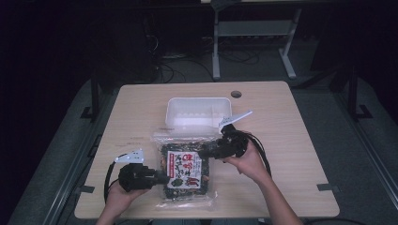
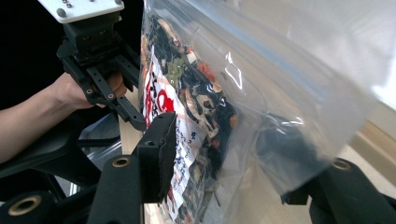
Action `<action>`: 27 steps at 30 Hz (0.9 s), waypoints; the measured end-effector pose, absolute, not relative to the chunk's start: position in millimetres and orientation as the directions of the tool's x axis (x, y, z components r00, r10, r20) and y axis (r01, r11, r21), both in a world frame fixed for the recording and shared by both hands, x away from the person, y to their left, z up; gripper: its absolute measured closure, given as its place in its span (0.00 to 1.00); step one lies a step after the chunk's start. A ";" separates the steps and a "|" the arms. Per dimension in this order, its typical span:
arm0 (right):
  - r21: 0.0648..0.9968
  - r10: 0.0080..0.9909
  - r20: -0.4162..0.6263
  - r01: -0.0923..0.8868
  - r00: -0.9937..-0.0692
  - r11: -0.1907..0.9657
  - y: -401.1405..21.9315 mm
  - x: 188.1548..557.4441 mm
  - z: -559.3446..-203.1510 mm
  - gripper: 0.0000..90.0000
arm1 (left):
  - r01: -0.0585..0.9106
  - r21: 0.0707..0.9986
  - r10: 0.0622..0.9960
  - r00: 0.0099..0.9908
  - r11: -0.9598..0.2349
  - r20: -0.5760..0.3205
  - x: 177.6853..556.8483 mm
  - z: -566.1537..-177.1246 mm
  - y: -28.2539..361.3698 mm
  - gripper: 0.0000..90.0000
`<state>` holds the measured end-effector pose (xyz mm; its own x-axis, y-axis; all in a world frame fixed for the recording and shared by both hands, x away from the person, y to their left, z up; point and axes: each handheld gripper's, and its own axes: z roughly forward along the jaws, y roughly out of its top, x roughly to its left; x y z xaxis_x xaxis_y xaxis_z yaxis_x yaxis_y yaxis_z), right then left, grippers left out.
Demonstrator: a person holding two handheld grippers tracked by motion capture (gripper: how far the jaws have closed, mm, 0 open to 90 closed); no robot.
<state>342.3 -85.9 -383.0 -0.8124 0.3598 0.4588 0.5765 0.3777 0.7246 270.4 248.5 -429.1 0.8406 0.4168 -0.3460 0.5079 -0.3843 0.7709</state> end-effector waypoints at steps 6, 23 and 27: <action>0.721 0.320 0.477 0.573 -0.818 0.390 -80.7 341.9 -386.5 0.59 | 0.495 0.773 0.408 0.849 -0.396 -0.335 269.4 -428.2 244.8 0.78; 0.731 0.206 0.545 0.581 -0.813 0.358 -92.6 338.7 -375.1 0.83 | 0.477 0.781 0.447 0.847 -0.402 -0.287 268.5 -425.9 246.6 0.63; 0.738 0.223 0.530 0.575 -0.818 0.354 -95.1 337.2 -367.8 0.84 | 0.471 0.788 0.450 0.848 -0.398 -0.280 267.5 -424.7 248.4 0.62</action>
